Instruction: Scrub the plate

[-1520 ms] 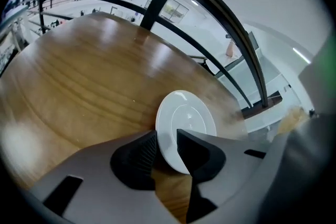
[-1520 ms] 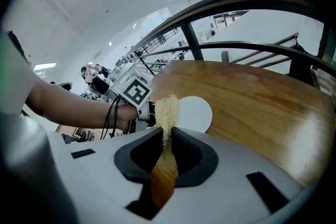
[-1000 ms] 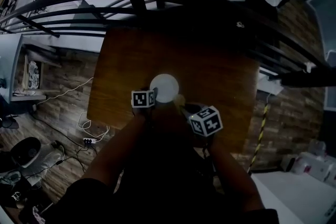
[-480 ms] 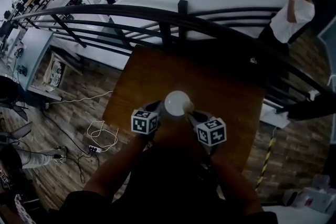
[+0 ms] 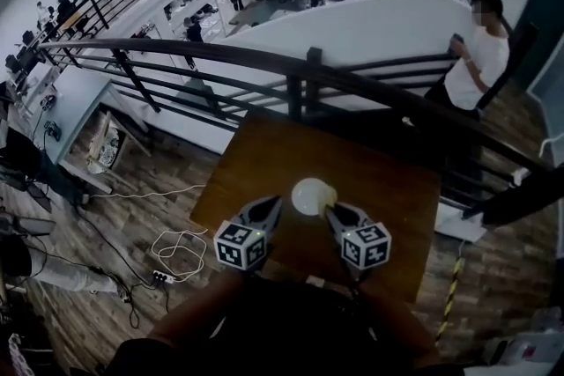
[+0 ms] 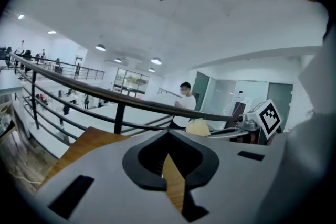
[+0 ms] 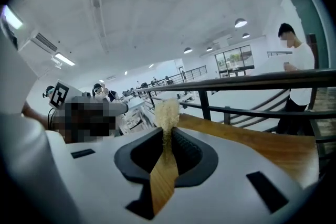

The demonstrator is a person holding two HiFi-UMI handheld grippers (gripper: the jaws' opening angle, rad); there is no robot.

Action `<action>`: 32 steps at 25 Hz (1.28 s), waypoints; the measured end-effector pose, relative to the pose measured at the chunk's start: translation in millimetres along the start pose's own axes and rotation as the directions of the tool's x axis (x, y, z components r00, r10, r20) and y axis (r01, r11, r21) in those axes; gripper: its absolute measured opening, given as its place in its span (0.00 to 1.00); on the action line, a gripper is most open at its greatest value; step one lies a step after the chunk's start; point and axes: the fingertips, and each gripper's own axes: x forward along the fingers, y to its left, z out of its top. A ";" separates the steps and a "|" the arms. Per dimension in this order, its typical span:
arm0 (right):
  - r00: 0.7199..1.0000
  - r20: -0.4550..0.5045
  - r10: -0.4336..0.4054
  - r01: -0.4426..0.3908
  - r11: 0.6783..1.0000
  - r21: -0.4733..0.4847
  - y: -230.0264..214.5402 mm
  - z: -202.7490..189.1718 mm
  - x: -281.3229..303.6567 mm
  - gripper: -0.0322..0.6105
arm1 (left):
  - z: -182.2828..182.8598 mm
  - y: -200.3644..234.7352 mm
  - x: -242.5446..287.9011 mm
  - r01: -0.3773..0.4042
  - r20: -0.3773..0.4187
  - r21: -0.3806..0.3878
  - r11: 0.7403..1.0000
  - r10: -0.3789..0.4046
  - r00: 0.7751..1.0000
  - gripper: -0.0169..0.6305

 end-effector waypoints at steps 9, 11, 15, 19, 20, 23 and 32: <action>0.983 0.143 -0.116 0.112 0.993 0.033 92.5 -1.1 -43.9 0.13 | 8.9 -34.4 -106.7 0.156 0.014 0.164 0.974 -0.161 0.987 0.04; 0.977 0.167 -0.134 0.131 0.991 0.029 113.0 -1.9 -45.1 0.13 | 9.3 -31.5 -127.7 0.170 0.025 0.171 0.970 -0.177 0.984 0.04; 0.969 0.191 -0.158 0.153 0.987 0.039 143.4 -12.3 -66.7 0.13 | 2.7 -44.0 -157.2 0.194 0.030 0.174 0.965 -0.202 0.979 0.04; 0.964 0.214 -0.158 0.159 0.987 0.011 166.4 -20.9 -99.3 0.13 | -2.3 -67.9 -176.1 0.205 0.035 0.176 0.963 -0.214 0.976 0.04; 0.963 0.219 -0.155 0.158 0.987 0.004 172.0 -23.9 -107.0 0.13 | -4.6 -73.8 -181.1 0.204 0.039 0.177 0.963 -0.214 0.976 0.04; 0.964 0.228 -0.139 0.147 0.989 -0.020 186.5 -36.4 -132.3 0.13 | -14.7 -95.4 -196.2 0.197 0.053 0.168 0.966 -0.209 0.977 0.04; 0.976 0.214 -0.030 0.054 0.993 -0.108 216.8 -99.8 -234.3 0.13 | -59.5 -202.3 -231.8 0.128 0.101 0.168 0.977 -0.146 0.984 0.04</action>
